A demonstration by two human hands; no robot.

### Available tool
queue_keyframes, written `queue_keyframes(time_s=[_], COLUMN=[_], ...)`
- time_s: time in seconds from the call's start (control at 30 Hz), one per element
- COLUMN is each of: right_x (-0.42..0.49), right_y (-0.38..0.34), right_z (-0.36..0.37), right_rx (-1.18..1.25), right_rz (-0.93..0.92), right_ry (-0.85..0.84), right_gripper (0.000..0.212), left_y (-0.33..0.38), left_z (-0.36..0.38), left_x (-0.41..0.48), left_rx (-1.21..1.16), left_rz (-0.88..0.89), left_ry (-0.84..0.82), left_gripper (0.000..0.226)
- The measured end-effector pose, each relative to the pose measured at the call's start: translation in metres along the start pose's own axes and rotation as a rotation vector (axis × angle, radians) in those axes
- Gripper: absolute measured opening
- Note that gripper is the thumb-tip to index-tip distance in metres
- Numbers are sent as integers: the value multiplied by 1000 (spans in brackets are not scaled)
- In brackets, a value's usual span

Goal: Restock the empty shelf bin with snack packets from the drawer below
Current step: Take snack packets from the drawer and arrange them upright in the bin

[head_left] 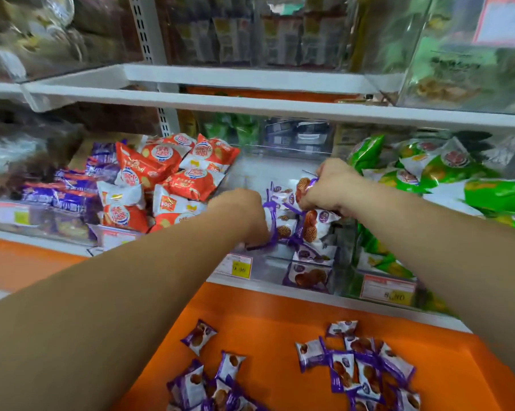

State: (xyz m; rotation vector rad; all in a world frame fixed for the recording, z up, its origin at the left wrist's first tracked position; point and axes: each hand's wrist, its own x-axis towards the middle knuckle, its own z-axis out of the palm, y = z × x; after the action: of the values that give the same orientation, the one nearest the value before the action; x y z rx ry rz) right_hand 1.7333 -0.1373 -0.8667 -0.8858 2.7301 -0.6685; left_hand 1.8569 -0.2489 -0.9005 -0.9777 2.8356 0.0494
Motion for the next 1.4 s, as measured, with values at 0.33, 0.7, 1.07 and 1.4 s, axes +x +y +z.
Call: queue_keyframes(time_s=[0.33, 0.7, 1.07, 1.4], right_x=[-8, -24, -19, -16], right_y=[-5, -8, 4, 12], right_z=[3, 3, 20, 14], right_rx=[-343, -330, 389, 294], right_rz=[-172, -192, -132, -269], right_ry=[-37, 139, 178, 103], right_gripper=[41, 48, 49, 42], left_y=[-1, -7, -29, -32], left_z=[-3, 8, -1, -6], left_x=[-13, -19, -15, -18], left_rx=[-110, -476, -786, -883], left_rz=[72, 68, 172, 108], left_ry=[-135, -86, 51, 299], left_gripper=[53, 47, 98, 62])
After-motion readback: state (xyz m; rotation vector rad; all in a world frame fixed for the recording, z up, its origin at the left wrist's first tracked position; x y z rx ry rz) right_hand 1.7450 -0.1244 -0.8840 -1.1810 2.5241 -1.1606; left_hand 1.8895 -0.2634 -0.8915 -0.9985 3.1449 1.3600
